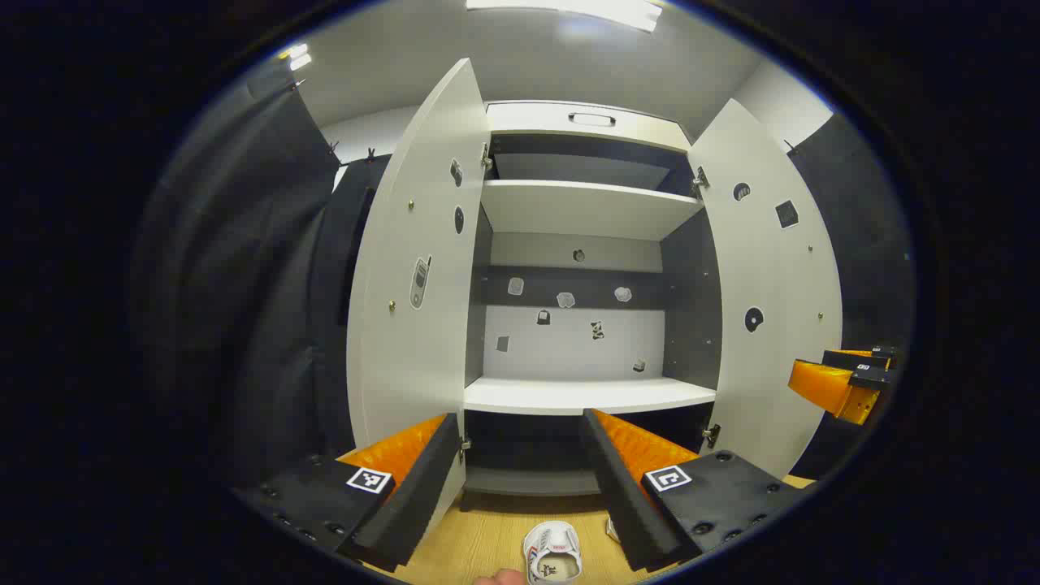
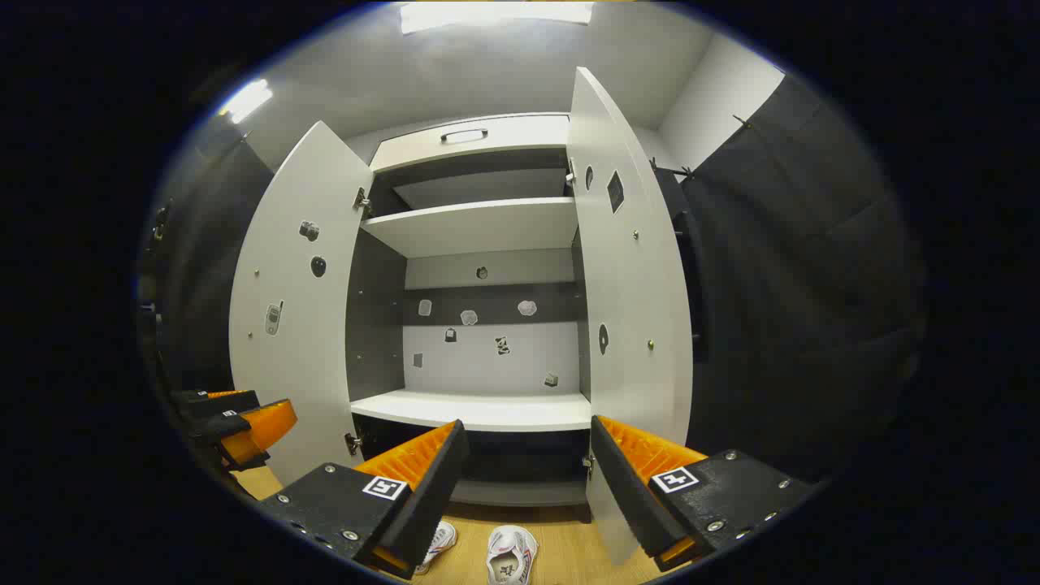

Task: Grab one shoe with the right hand and put it into the shoe cabinet, grab the other shoe with the left hand and put it into the shoe cabinet; then close the right door with the right hand and the left door with the left hand.

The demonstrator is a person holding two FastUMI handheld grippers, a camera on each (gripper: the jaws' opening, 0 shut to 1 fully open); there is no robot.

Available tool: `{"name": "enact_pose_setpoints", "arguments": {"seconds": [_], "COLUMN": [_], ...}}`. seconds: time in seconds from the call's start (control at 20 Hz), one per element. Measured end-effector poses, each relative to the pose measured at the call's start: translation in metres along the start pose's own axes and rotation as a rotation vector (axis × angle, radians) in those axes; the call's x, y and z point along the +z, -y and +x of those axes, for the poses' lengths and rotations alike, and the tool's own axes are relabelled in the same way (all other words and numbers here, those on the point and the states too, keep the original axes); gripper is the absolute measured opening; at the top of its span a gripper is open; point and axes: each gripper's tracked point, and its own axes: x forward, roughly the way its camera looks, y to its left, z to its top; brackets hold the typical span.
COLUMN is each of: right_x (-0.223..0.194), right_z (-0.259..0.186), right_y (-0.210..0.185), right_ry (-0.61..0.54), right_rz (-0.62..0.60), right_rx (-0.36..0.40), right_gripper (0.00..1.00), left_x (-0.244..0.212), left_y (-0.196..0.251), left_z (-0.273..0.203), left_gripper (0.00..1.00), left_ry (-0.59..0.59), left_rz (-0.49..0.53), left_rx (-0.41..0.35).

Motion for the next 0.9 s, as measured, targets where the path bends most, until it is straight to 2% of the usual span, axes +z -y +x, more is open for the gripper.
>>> {"name": "enact_pose_setpoints", "arguments": {"seconds": [0.5, 0.9], "right_x": [0.004, -0.001], "right_z": [-0.006, -0.002], "right_y": [0.001, -0.008], "right_ry": [0.011, 0.002], "right_rz": [0.006, -0.005], "right_rx": [-0.021, 0.005], "right_gripper": [0.94, 0.93], "left_x": [0.005, 0.006], "left_y": [-0.003, -0.005], "left_z": [-0.007, -0.009], "left_gripper": [0.98, 0.98], "left_ry": [0.015, 0.017], "left_rz": [-0.005, 0.001], "left_rx": [0.006, 0.011]}}
